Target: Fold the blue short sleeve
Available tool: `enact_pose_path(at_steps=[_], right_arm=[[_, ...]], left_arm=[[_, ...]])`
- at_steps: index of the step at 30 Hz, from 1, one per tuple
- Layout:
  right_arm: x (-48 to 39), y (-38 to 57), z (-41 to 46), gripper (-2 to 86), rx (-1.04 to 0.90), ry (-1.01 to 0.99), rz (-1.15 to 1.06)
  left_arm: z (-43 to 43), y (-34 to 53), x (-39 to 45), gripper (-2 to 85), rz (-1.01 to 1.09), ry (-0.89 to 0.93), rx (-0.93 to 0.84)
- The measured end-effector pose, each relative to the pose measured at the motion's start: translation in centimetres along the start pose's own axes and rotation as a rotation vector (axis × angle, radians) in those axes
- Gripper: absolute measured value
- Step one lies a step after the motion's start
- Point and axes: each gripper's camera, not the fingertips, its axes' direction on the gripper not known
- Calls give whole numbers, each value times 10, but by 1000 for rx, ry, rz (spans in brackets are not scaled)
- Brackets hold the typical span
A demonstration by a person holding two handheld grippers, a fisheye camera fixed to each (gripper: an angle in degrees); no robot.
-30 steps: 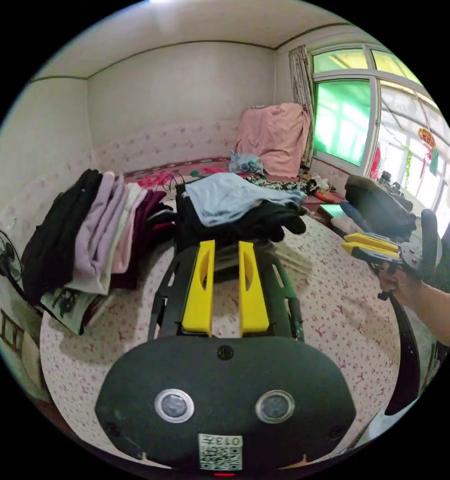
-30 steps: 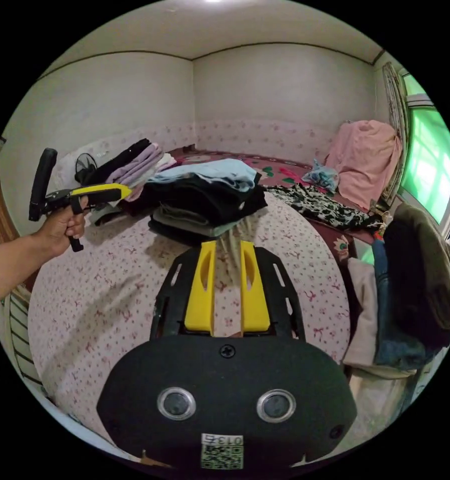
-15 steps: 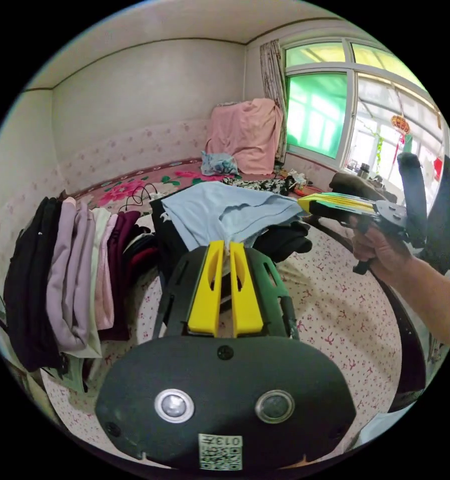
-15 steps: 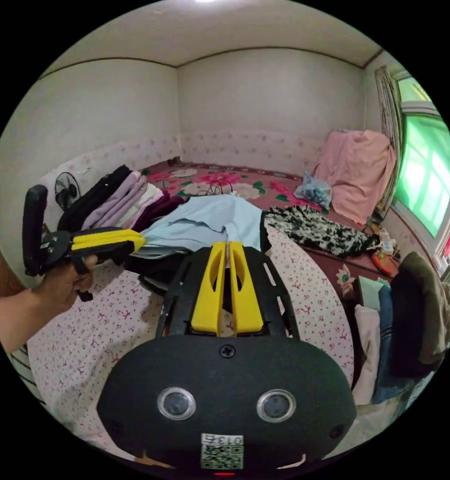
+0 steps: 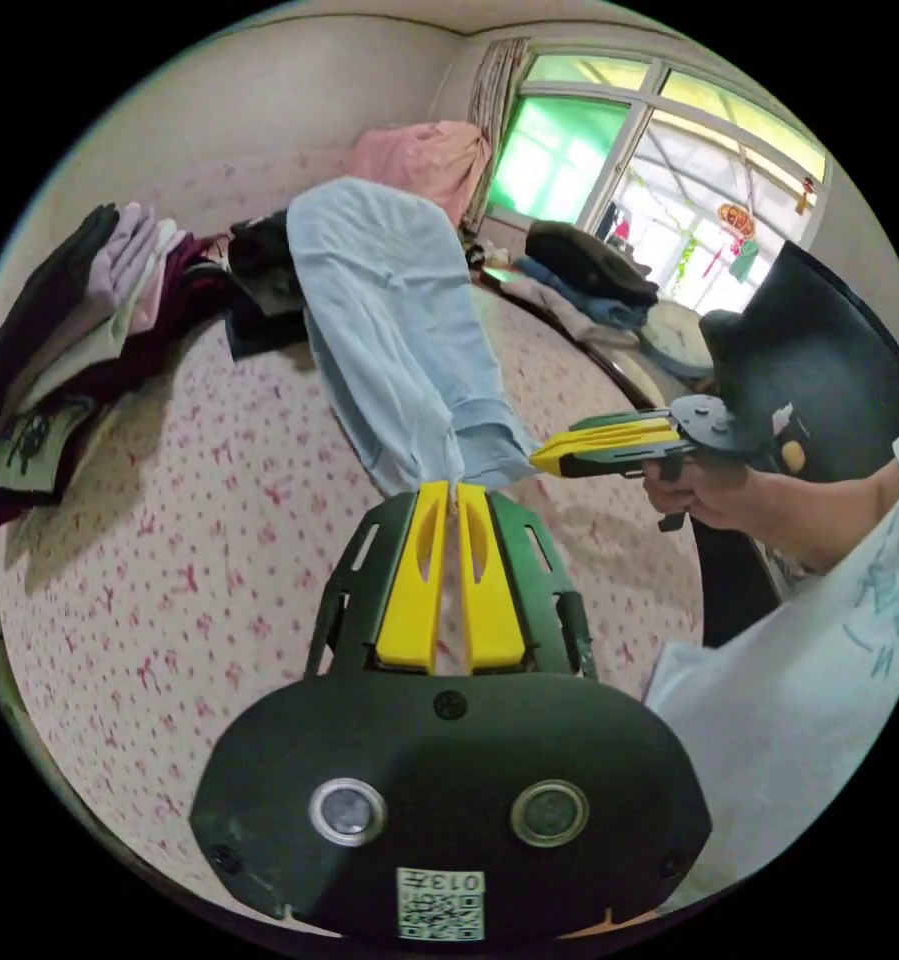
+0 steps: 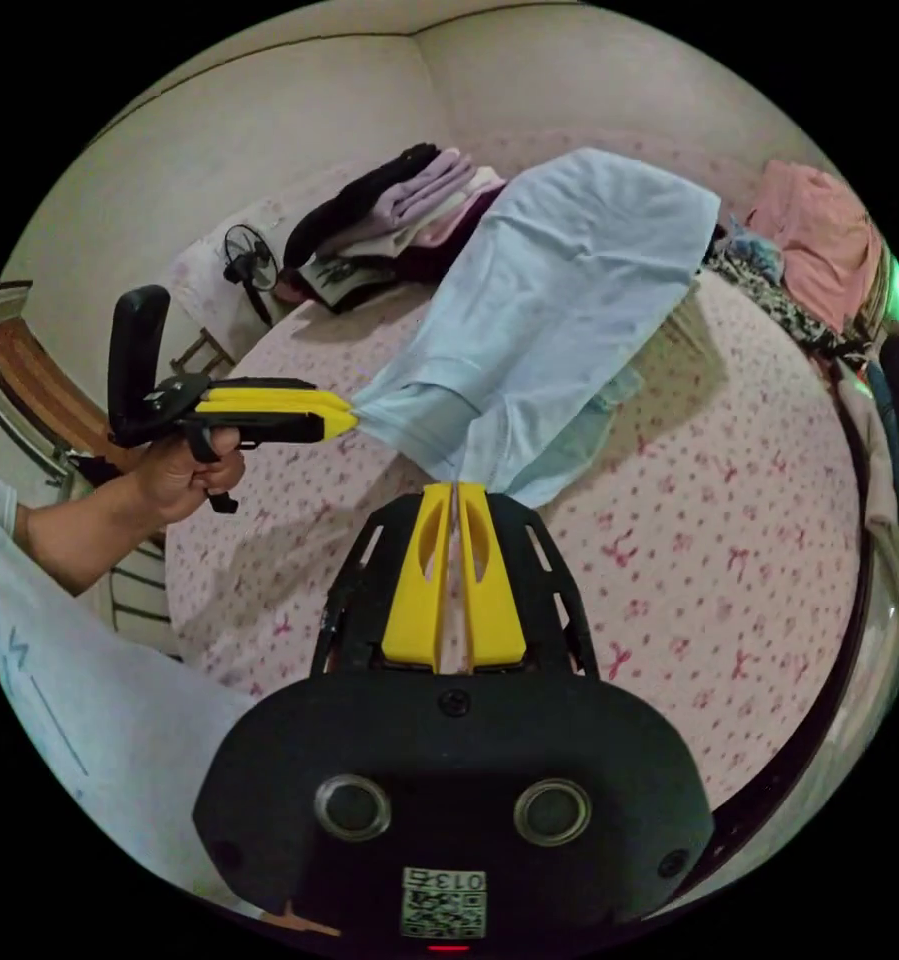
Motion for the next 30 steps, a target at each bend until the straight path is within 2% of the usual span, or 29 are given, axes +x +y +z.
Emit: enact_pose_path(at_steps=[2, 5, 7, 12, 19, 23, 24, 27, 30], right_arm=[[-24, 32, 12, 5, -120, -70, 22], [-52, 64, 10, 5, -164, -117, 15], [-66, 77, 5, 5, -162, -149, 15], [-100, 100, 7, 5, -239, -256, -53], [-181, 122, 8, 7, -219, -326, -198], [-242, 138, 25, 8, -200, -406, -288], [-250, 140, 28, 8, -202, -408, -300], [-280, 151, 31, 8, -208, -219, -375], [-266, 158, 24, 12, -127, -88, -228]], left_arm=[[-3, 31, 13, 5, 5, -22, -96], [-16, 72, 27, 5, 0, -79, -180], [-27, 94, 29, 6, -44, -54, -219], [-45, 138, 33, 6, -118, 76, -198], [-83, 192, 53, 7, -37, -60, -79], [-86, 220, 42, 8, -106, -73, -57], [-89, 229, 37, 9, -131, -74, -41], [-101, 245, 25, 12, -203, -119, 10], [-102, 246, 34, 21, -112, -84, 32]])
